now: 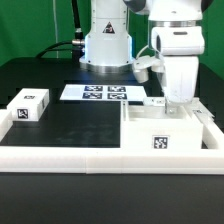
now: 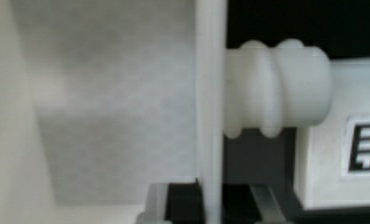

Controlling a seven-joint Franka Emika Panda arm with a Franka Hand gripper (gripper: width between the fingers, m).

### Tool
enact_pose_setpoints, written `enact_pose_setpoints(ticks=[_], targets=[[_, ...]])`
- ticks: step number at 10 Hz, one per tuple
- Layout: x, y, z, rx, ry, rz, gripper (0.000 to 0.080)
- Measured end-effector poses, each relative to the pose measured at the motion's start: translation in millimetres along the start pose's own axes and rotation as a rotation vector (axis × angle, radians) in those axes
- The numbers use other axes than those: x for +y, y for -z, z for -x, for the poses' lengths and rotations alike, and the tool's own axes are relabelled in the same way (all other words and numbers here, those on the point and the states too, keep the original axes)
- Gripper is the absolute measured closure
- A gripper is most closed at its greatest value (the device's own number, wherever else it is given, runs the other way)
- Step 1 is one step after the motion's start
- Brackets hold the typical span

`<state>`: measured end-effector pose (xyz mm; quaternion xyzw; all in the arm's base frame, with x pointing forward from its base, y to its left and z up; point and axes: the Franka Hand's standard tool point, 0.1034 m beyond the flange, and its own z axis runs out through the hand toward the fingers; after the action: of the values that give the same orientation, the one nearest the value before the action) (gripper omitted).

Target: Assemble cabinet

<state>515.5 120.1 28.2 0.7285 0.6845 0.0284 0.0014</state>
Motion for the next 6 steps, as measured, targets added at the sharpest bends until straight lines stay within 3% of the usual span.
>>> enact_pose_setpoints(ticks=[4, 5, 6], targets=[[0.4, -0.2, -1.4, -0.029, 0.012, -0.011, 0.0764], [0.3, -0.3, -1.1, -0.029, 0.012, -0.011, 0.0706], [0.4, -0.3, -0.8, -0.029, 0.011, -0.011, 0.0514]])
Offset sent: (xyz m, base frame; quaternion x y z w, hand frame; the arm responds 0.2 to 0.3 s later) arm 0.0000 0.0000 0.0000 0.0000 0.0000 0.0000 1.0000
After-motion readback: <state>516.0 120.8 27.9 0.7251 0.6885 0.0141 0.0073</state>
